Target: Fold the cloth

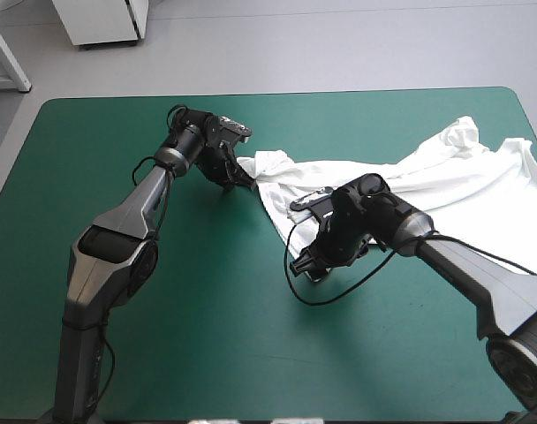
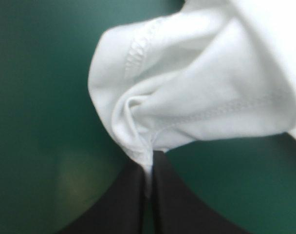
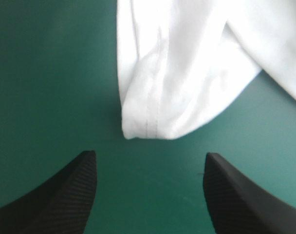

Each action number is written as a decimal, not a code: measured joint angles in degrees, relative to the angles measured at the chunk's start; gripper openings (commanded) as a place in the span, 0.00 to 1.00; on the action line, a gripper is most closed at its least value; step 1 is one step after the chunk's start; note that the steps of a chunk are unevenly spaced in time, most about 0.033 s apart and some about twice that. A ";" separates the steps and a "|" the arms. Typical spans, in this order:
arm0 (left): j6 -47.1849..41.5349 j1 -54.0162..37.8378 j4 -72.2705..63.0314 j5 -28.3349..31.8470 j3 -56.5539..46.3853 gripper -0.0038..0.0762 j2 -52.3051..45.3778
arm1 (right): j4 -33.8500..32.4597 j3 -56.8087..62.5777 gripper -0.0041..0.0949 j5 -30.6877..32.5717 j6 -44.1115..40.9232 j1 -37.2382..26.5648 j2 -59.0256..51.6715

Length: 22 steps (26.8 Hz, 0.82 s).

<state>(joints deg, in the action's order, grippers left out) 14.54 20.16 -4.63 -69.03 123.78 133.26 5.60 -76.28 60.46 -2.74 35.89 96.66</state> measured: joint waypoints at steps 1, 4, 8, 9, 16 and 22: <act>0.00 0.00 0.00 0.00 0.00 0.04 0.00 | -0.06 -0.07 0.65 -1.02 0.00 0.07 1.17; 0.00 0.00 0.05 0.00 0.00 0.04 0.00 | 0.44 -0.14 0.62 -3.84 -0.06 0.07 4.67; 0.00 0.00 0.05 0.00 0.00 0.04 0.00 | 1.63 -0.77 0.44 -4.94 -0.06 0.07 8.04; 0.00 0.00 0.00 0.00 0.00 0.04 0.00 | 1.58 -0.99 0.37 -4.72 -0.06 0.07 8.33; 0.00 0.00 -0.12 -0.24 0.18 0.04 0.00 | -2.47 -1.76 0.02 -3.25 -0.28 -0.06 9.09; -1.02 -0.29 -1.54 -1.76 2.89 0.04 -1.30 | -4.86 -2.61 0.02 1.93 -2.06 0.15 5.46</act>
<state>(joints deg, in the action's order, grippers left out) 13.52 19.87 -6.18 -70.79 126.67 131.96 0.74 -78.89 62.39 -4.80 36.03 102.12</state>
